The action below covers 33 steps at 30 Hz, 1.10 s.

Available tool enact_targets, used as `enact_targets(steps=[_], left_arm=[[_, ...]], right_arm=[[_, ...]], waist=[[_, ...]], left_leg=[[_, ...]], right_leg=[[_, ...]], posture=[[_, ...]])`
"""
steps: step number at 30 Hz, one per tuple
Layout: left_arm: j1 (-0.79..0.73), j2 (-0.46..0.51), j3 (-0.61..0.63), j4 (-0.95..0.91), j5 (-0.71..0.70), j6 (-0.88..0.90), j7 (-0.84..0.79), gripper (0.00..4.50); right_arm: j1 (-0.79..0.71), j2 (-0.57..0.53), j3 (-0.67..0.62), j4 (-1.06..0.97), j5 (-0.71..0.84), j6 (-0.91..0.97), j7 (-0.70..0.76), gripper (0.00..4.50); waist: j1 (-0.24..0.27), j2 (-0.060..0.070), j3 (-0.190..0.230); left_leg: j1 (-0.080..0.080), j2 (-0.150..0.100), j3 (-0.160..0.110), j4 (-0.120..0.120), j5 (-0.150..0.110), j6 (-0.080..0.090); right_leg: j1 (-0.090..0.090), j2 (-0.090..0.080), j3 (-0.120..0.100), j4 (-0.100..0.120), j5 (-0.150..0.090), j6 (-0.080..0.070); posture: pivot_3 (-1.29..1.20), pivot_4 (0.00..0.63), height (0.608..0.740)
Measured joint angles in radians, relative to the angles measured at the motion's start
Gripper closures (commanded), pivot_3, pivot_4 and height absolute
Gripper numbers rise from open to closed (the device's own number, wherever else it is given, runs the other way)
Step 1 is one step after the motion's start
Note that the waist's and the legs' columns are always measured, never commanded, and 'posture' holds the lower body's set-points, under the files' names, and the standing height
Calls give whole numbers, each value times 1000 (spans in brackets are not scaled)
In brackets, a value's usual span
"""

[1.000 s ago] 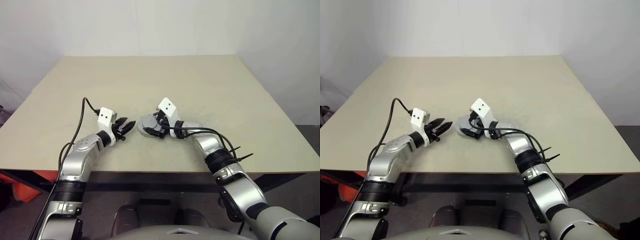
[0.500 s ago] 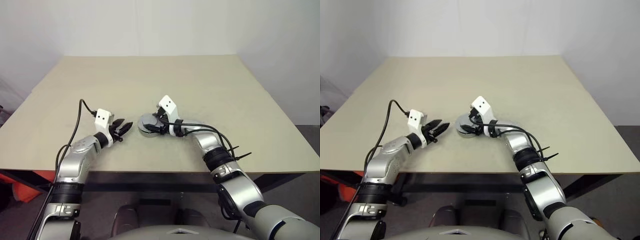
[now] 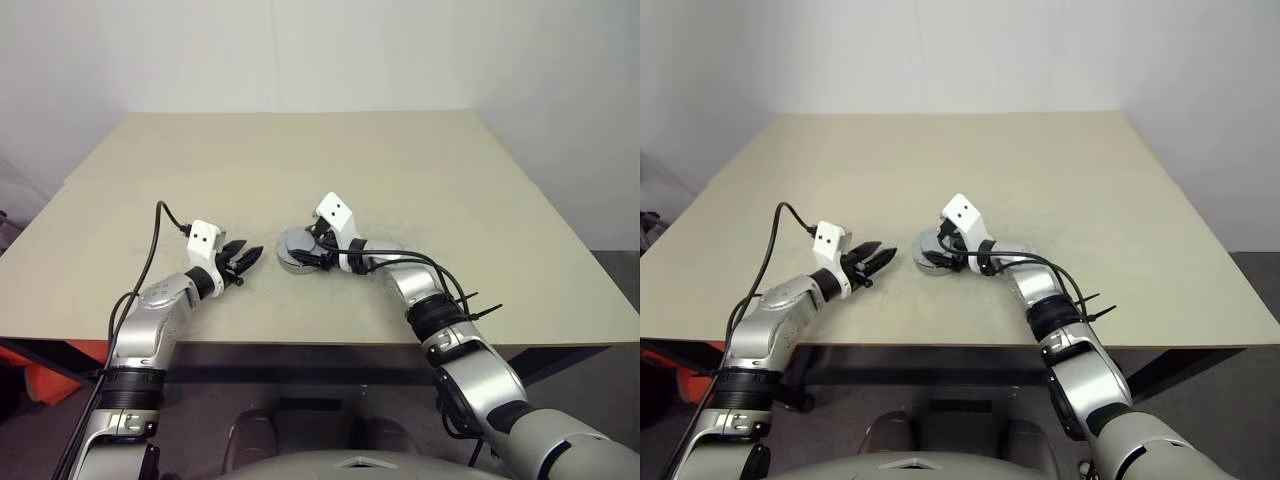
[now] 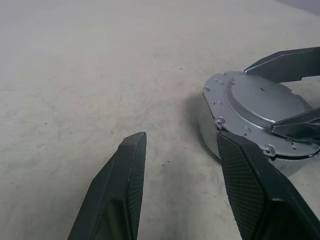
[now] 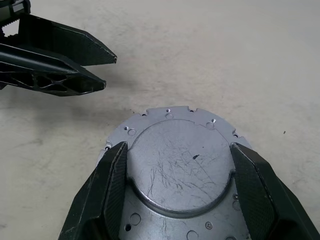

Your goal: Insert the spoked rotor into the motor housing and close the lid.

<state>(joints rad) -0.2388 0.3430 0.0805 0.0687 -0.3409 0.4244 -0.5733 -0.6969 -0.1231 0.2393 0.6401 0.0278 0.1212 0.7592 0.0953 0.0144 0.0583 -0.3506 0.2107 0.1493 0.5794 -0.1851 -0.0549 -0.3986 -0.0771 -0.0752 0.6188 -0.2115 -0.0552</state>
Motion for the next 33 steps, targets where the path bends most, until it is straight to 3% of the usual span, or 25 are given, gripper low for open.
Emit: enact_targets(steps=[23,33], left_arm=[[4,0,0,-3,0,0,15,2129],[6,-2,0,-6,-5,5,20,2129]], right_arm=[[-2,-14,12,1,-16,-12,31,1392],[-30,-49,61,28,-39,-37,65,1392]], waist=[[1,0,0],[3,-1,-2]], left_leg=[[0,0,0,0,0,1],[7,-3,0,0,-3,4]], right_leg=[[1,0,0,0,0,0],[11,-4,0,-3,-3,6]], posture=[[0,0,740],[0,0,740]])
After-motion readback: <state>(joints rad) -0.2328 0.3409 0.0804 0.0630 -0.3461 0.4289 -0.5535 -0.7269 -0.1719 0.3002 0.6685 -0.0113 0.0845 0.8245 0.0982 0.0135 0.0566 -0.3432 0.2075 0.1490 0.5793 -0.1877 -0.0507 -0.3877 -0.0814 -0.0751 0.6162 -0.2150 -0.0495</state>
